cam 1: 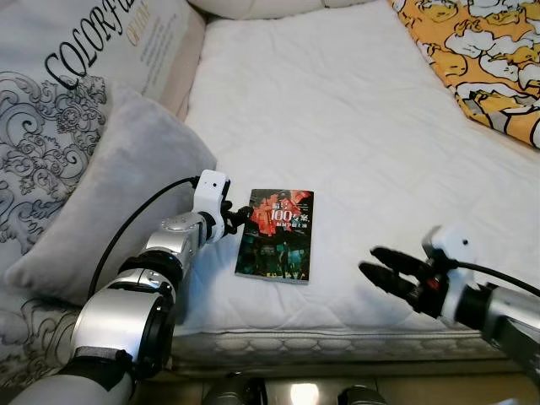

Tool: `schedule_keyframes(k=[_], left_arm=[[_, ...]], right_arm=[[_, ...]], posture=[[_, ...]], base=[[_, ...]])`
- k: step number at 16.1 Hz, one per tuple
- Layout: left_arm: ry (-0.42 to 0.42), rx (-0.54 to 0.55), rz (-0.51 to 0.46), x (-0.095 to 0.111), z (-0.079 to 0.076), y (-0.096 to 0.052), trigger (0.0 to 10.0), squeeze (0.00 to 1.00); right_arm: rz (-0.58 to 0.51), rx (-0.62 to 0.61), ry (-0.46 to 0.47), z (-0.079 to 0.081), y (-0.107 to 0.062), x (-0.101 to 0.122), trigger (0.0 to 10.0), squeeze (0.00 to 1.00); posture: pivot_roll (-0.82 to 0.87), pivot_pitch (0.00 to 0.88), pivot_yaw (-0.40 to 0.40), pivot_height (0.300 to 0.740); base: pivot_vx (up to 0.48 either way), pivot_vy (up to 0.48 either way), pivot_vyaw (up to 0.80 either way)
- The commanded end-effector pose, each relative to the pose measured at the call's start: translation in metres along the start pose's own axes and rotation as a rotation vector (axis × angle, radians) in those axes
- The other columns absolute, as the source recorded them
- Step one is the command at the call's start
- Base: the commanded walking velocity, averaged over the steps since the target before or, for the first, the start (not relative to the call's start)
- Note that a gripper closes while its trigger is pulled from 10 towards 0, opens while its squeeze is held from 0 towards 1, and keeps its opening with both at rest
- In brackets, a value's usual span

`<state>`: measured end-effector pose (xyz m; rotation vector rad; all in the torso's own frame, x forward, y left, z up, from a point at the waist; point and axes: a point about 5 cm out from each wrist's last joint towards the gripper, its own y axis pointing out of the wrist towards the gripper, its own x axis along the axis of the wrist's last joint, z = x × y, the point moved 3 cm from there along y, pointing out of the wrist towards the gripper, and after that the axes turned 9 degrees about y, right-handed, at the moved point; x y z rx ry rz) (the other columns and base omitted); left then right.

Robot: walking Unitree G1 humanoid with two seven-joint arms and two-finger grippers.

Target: Clean up the room

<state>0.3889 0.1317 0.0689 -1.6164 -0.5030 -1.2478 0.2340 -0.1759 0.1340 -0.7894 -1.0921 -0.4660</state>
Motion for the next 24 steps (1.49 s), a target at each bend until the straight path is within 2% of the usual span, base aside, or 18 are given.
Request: schedule_keyframes(k=[1, 2, 3, 4, 6, 8, 10, 12, 13, 14, 17, 21, 24], left_arm=[[-0.015, 0.02, -0.014, -0.002, 0.011, -0.006, 10.0, 1.0], [-0.094, 0.003, -0.056, 0.003, 0.012, -0.007, 10.0, 0.66], [-0.114, -0.001, -0.067, 0.005, 0.013, -0.008, 10.0, 0.0], [-0.143, -0.026, -0.118, 0.01, 0.013, -0.009, 10.0, 0.0], [-0.025, -0.037, -0.255, 0.02, 0.006, -0.013, 10.0, 0.0], [0.011, 0.032, -0.409, 0.035, -0.004, -0.032, 10.0, 0.0], [0.015, 0.089, -0.46, 0.036, -0.018, -0.053, 10.0, 0.0], [0.012, 0.144, -0.45, 0.025, -0.026, -0.067, 10.0, 0.0], [0.017, 0.177, -0.436, 0.019, -0.029, -0.076, 10.0, 0.0], [0.016, 0.229, -0.417, 0.012, -0.028, -0.085, 10.0, 0.0], [0.007, 0.331, -0.33, -0.006, -0.02, -0.101, 10.0, 0.0], [0.009, 0.367, -0.297, -0.009, -0.02, -0.108, 10.0, 0.0], [0.003, 0.363, -0.267, -0.011, -0.024, -0.11, 10.0, 0.1]], right_arm=[[-0.014, -0.022, -0.011, -0.001, 0.005, 0.0, 10.0, 0.0], [-0.03, -0.044, 0.005, -0.003, 0.01, -0.001, 10.0, 0.0], [-0.039, -0.069, 0.012, -0.004, 0.013, -0.002, 10.0, 0.0], [-0.058, -0.138, 0.018, -0.01, 0.018, -0.004, 10.0, 0.0], [-0.119, -0.228, 0.077, -0.016, 0.027, -0.007, 10.0, 0.0], [-0.191, -0.321, 0.141, -0.022, 0.033, -0.003, 10.0, 0.0], [-0.259, -0.443, 0.162, -0.032, 0.036, 0.002, 10.0, 0.0], [-0.279, -0.544, 0.179, -0.04, 0.035, 0.001, 10.0, 0.0], [-0.279, -0.527, 0.176, -0.037, 0.037, 0.001, 10.0, 0.0], [-0.241, -0.516, 0.107, -0.033, 0.043, -0.004, 10.0, 0.0], [-0.206, -0.499, 0.072, -0.028, 0.056, -0.006, 10.0, 0.0], [-0.181, -0.465, 0.017, -0.02, 0.059, -0.012, 10.0, 0.0], [-0.18, -0.479, 0.021, -0.02, 0.056, -0.015, 10.0, 0.0]], posture=[[-0.16, 0.0, 0.151, 0.74], [-0.16, 0.0, 0.152, 0.74], [-0.15, 0.0, 0.152, 0.74], [-0.14, 0.0, 0.15, 0.74], [-0.11, 0.0, 0.137, 0.74], [-0.1, 0.0, 0.126, 0.74], [-0.08, 0.0, 0.113, 0.74], [-0.07, 0.0, 0.093, 0.74], [-0.06, 0.0, 0.09, 0.74], [-0.04, 0.0, 0.074, 0.74], [-0.01, 0.0, 0.04, 0.74], [0.0, 0.0, 0.036, 0.74], [-0.01, 0.0, 0.044, 0.74]], base=[[0.0, 0.0, 0.0], [0.0, 0.0, 0.0], [0.0, 0.0, 0.0], [0.0, 0.0, 0.0], [0.0, 0.0, 0.0], [0.0, 0.0, 0.0], [0.0, 0.0, 0.0], [0.0, -0.306, 0.0], [0.0, -0.39, 0.0], [0.0, -0.428, 0.0], [0.0, -0.431, 0.0], [0.0, -0.431, 0.0], [0.0, -0.416, 0.0]])
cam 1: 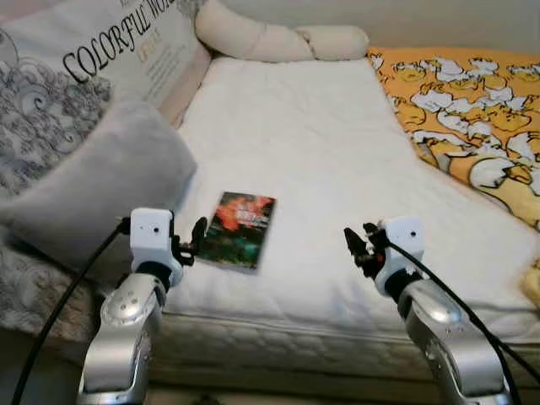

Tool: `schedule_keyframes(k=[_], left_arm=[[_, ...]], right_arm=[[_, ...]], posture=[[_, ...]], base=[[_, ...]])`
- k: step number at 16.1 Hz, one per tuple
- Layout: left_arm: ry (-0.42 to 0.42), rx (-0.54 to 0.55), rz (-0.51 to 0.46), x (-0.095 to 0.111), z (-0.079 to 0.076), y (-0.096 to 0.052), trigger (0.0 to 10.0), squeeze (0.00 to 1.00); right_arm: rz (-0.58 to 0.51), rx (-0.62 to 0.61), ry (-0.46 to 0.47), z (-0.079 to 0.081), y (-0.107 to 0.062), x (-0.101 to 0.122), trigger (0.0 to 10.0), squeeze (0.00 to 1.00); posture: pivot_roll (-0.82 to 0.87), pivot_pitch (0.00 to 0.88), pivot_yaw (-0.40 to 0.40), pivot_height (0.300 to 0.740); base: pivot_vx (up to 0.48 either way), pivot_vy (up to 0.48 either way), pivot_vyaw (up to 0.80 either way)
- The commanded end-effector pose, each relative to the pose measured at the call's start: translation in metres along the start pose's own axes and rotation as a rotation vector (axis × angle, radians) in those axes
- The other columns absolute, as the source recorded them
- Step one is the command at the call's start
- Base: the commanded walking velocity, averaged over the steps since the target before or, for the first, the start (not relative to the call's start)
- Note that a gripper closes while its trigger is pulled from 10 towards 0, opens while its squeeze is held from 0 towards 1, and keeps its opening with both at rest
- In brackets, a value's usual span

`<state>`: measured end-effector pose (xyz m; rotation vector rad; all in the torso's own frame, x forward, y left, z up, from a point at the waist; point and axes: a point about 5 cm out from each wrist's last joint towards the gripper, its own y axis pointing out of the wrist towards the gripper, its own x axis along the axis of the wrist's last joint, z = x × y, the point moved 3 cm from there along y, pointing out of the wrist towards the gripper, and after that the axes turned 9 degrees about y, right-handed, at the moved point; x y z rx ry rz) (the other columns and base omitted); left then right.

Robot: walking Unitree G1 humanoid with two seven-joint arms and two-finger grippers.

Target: Clean up the room

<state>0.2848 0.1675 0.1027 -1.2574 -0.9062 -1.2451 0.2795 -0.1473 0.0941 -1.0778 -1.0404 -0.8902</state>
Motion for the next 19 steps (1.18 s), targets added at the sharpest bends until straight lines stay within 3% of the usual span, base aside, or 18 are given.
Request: schedule_keyframes(k=[1, 12, 14, 16, 19], left_arm=[[0.016, -0.02, -0.02, 0.0069, -0.0072, 0.0009, 10.0, 0.1], [0.028, -0.025, -0.002, 0.0059, -0.0049, 0.0006, 10.0, 0.09], [-0.005, -0.025, -0.009, 0.0062, -0.0064, 0.0003, 10.0, 0.04], [0.036, -0.03, -0.039, 0.0105, -0.0057, 0.0, 10.0, 0.04], [0.02, -0.04, -0.076, 0.0147, -0.0058, -0.002, 10.0, 0.05]], right_arm=[[-0.008, -0.029, -0.015, -0.0078, -0.0042, 0.0019, 10.0, 0.0], [0.008, -0.084, 0.002, -0.0098, -0.0038, -0.0019, 10.0, 0.0], [0.005, -0.084, 0.029, -0.0095, -0.0021, 0.0004, 10.0, 0.0], [0.001, -0.081, 0.048, -0.0095, -0.0012, 0.0009, 10.0, 0.0], [-0.01, -0.057, 0.077, -0.0054, 0.0005, 0.0029, 10.0, 0.0]], posture=[[-0.01, 0.0, 0.045, 0.74], [-0.02, 0.0, 0.056, 0.74], [-0.02, 0.0, 0.056, 0.74], [-0.01, 0.0, 0.051, 0.74], [-0.01, 0.0, 0.043, 0.74]], base=[[0.0, -0.368, 0.0], [0.0, -0.325, 0.0], [0.0, 0.0, 0.0], [0.0, 0.0, 0.0], [0.0, 0.0, -0.14]])
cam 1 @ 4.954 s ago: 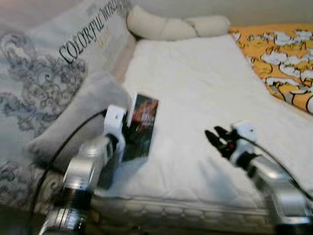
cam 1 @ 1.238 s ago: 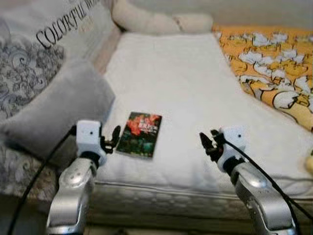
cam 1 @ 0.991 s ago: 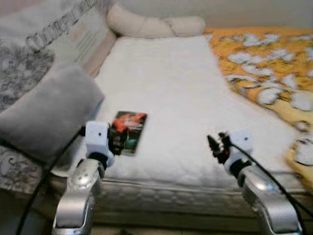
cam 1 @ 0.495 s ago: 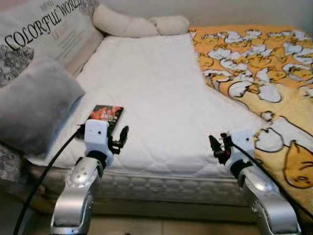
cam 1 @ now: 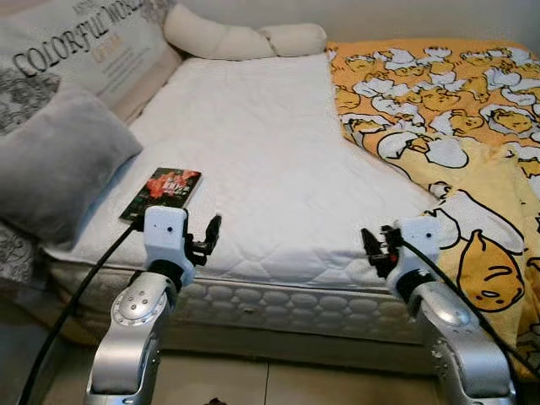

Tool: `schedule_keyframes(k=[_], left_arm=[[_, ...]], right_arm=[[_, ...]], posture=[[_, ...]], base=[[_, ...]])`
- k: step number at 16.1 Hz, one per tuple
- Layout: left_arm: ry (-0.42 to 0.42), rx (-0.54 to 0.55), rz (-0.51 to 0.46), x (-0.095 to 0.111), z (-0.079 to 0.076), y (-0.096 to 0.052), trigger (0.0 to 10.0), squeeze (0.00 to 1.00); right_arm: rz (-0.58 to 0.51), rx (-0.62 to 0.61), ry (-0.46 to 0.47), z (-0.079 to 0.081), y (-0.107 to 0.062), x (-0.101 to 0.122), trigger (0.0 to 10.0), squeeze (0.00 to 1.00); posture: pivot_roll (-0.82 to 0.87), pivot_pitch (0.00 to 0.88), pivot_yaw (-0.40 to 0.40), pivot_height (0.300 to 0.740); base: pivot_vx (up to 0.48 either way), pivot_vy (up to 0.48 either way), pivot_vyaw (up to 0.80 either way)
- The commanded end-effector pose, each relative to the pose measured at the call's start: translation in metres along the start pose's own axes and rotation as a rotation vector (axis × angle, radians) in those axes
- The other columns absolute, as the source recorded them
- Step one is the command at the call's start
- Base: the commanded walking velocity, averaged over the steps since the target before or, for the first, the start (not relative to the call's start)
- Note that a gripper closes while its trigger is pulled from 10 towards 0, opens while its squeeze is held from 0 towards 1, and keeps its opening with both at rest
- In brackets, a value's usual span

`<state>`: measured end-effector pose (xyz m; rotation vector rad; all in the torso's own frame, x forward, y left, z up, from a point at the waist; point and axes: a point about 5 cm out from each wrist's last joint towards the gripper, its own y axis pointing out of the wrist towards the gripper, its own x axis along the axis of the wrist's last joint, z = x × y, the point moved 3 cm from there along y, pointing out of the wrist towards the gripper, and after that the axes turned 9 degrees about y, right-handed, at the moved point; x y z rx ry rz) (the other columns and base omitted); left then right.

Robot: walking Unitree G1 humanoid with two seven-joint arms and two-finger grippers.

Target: Clean up the room

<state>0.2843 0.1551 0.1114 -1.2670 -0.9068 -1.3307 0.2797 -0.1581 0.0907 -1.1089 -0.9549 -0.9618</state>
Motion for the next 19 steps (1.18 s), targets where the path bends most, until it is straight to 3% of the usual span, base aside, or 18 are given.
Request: schedule_keyframes(k=[1, 10, 19], left_arm=[[-0.003, 0.011, -0.019, 0.004, 0.005, -0.002, 10.0, 0.05], [-0.002, -0.017, 0.0, -0.003, 0.0, -0.006, 10.0, 0.07], [-0.005, -0.018, 0.006, -0.006, -0.001, -0.009, 10.0, 0.07]], right_arm=[[-0.013, 0.024, 0.014, 0.006, 0.002, 0.005, 10.0, 0.0], [-0.02, 0.024, 0.0, 0.004, 0.002, 0.007, 10.0, 0.0], [-0.026, 0.068, -0.131, 0.012, 0.005, 0.007, 10.0, 0.0]], posture=[[-0.01, 0.0, 0.043, 0.74], [-0.01, 0.0, 0.039, 0.74], [-0.01, 0.0, 0.032, 0.74]], base=[[0.0, 0.0, -0.59], [0.272, 0.0, -0.75], [0.316, 0.0, 0.0]])
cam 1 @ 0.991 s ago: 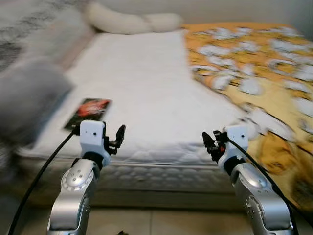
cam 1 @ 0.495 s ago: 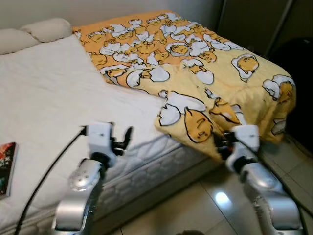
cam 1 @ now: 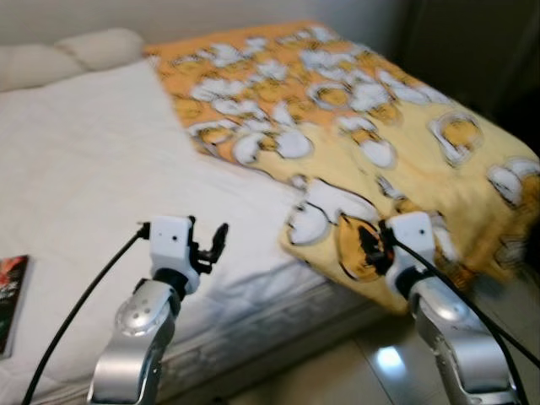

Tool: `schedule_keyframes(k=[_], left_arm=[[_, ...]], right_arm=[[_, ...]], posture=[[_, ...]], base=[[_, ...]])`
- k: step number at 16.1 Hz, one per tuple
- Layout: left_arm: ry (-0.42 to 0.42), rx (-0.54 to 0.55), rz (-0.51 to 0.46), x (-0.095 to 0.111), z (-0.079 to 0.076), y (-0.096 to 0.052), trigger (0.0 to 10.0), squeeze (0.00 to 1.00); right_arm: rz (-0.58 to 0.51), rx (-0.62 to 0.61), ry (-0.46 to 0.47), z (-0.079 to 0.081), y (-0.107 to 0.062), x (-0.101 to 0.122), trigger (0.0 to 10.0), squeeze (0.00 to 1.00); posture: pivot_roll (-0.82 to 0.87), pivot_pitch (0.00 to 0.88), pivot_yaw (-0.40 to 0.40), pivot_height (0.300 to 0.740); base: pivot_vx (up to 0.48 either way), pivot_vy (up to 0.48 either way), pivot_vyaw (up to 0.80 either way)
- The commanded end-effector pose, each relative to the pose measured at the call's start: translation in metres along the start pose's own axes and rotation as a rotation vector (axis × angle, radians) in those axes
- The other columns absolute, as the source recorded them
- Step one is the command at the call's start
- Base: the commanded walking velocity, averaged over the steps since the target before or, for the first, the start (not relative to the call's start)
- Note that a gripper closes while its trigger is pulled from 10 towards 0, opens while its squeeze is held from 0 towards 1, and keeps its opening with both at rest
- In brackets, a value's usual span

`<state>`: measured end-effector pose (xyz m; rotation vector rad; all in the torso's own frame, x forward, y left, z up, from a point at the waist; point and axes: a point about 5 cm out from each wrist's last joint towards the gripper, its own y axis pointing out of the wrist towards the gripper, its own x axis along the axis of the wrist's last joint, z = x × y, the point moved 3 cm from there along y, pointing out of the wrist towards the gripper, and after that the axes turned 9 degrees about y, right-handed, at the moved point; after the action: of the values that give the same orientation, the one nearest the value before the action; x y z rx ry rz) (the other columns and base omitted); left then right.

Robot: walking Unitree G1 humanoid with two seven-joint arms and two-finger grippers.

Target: Clean up the room

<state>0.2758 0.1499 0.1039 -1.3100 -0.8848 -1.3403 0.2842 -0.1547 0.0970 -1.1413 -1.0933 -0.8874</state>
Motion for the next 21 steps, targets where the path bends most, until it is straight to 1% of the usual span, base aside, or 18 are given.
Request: schedule_keyframes(k=[1, 3, 4, 5, 6, 8, 10, 11, 12, 13, 14, 15, 16, 17, 18, 19, 20, 21], left_arm=[[0.011, 0.023, -0.001, 0.0, 0.007, -0.003, 10.0, 0.07], [0.02, 0.019, -0.001, 0.0, 0.006, -0.004, 10.0, 0.06], [0.018, 0.014, -0.005, 0.001, 0.006, -0.004, 10.0, 0.04], [0.021, 0.01, 0.0, 0.0, 0.006, -0.005, 10.0, 0.03], [0.024, 0.01, 0.004, -0.001, 0.006, -0.005, 10.0, 0.02], [0.033, -0.001, 0.021, -0.004, 0.007, -0.007, 10.0, 0.0], [0.045, -0.029, 0.04, -0.008, 0.003, -0.005, 10.0, 0.0], [0.041, -0.048, 0.049, -0.011, 0.001, -0.003, 10.0, 0.0], [0.01, -0.082, 0.047, -0.012, -0.004, -0.001, 10.0, 0.03], [-0.012, -0.125, 0.06, -0.015, -0.01, 0.006, 10.0, 1.0], [-0.012, -0.187, 0.095, -0.021, -0.019, 0.017, 10.0, 1.0], [0.019, -0.272, 0.119, -0.027, -0.031, 0.028, 10.0, 1.0], [0.035, -0.315, 0.126, -0.029, -0.038, 0.036, 10.0, 1.0], [0.052, -0.322, 0.127, -0.029, -0.04, 0.046, 10.0, 1.0], [0.046, -0.315, 0.096, -0.021, -0.039, 0.056, 10.0, 1.0], [0.036, -0.312, 0.083, -0.017, -0.039, 0.059, 10.0, 1.0], [0.021, -0.271, 0.054, -0.008, -0.033, 0.063, 10.0, 0.69], [0.025, -0.263, 0.047, -0.007, -0.032, 0.063, 10.0, 0.69]], right_arm=[[0.0, 0.047, -0.004, 0.011, 0.002, 0.0, 10.0, 0.0], [0.006, 0.076, -0.019, 0.015, 0.003, -0.001, 10.0, 0.0], [0.024, 0.131, -0.069, 0.022, 0.003, -0.004, 10.0, 0.0], [0.033, 0.143, -0.075, 0.023, 0.003, -0.006, 10.0, 0.0], [0.047, 0.136, -0.041, 0.022, 0.004, -0.008, 10.0, 0.0], [0.053, 0.165, -0.054, 0.023, 0.004, -0.009, 10.0, 0.0], [0.055, 0.132, -0.044, 0.017, 0.005, -0.008, 10.0, 0.0], [0.061, 0.121, -0.041, 0.014, 0.004, -0.008, 10.0, 0.0], [0.063, 0.114, -0.042, 0.012, 0.004, -0.008, 10.0, 0.0], [0.07, 0.1, -0.045, 0.009, 0.003, -0.009, 10.0, 0.0], [0.088, 0.072, -0.051, 0.001, 0.002, -0.01, 10.0, 0.0], [0.095, 0.057, -0.061, -0.007, -0.002, -0.01, 10.0, 0.0], [0.095, 0.052, -0.069, -0.012, -0.005, -0.008, 10.0, 0.0], [0.087, 0.051, -0.082, -0.016, -0.008, -0.005, 10.0, 0.0], [0.094, 0.059, -0.084, -0.017, -0.009, -0.003, 10.0, 0.0], [0.098, 0.06, -0.085, -0.017, -0.01, -0.003, 10.0, 0.0], [0.114, 0.071, -0.107, -0.013, -0.006, -0.008, 10.0, 0.0], [0.12, 0.073, -0.119, -0.012, -0.004, -0.01, 10.0, 0.0]], posture=[[-0.01, 0.0, 0.032, 0.74], [0.0, 0.0, 0.034, 0.74], [0.0, 0.0, 0.035, 0.74], [0.0, 0.0, 0.034, 0.74], [0.0, 0.0, 0.035, 0.74], [0.0, 0.0, 0.035, 0.74], [0.0, 0.0, 0.037, 0.74], [-0.01, 0.0, 0.036, 0.74], [-0.01, 0.0, 0.036, 0.74], [-0.01, 0.0, 0.035, 0.74], [-0.02, 0.0, 0.036, 0.74], [-0.05, 0.0, 0.039, 0.74], [-0.06, 0.0, 0.041, 0.74], [-0.08, 0.0, 0.047, 0.74], [-0.1, 0.0, 0.057, 0.74], [-0.1, 0.0, 0.06, 0.74], [-0.11, 0.0, 0.071, 0.74], [-0.1, 0.0, 0.072, 0.74]], base=[[0.319, 0.0, 0.0], [0.317, 0.0, 0.0], [0.0, 0.0, 0.0], [0.0, 0.0, 0.0], [0.0, 0.0, 0.0], [0.0, 0.0, 0.0], [0.0, 0.0, 0.0], [0.0, 0.0, 0.0], [0.0, 0.0, 0.0], [0.0, 0.0, 0.0], [0.0, 0.0, 0.0], [0.0, 0.0, 0.0], [0.0, 0.0, 0.0], [0.0, 0.0, 0.0], [0.0, 0.0, 0.0], [0.0, 0.0, 0.0], [0.0, 0.0, 0.0], [0.0, 0.0, 0.0]])
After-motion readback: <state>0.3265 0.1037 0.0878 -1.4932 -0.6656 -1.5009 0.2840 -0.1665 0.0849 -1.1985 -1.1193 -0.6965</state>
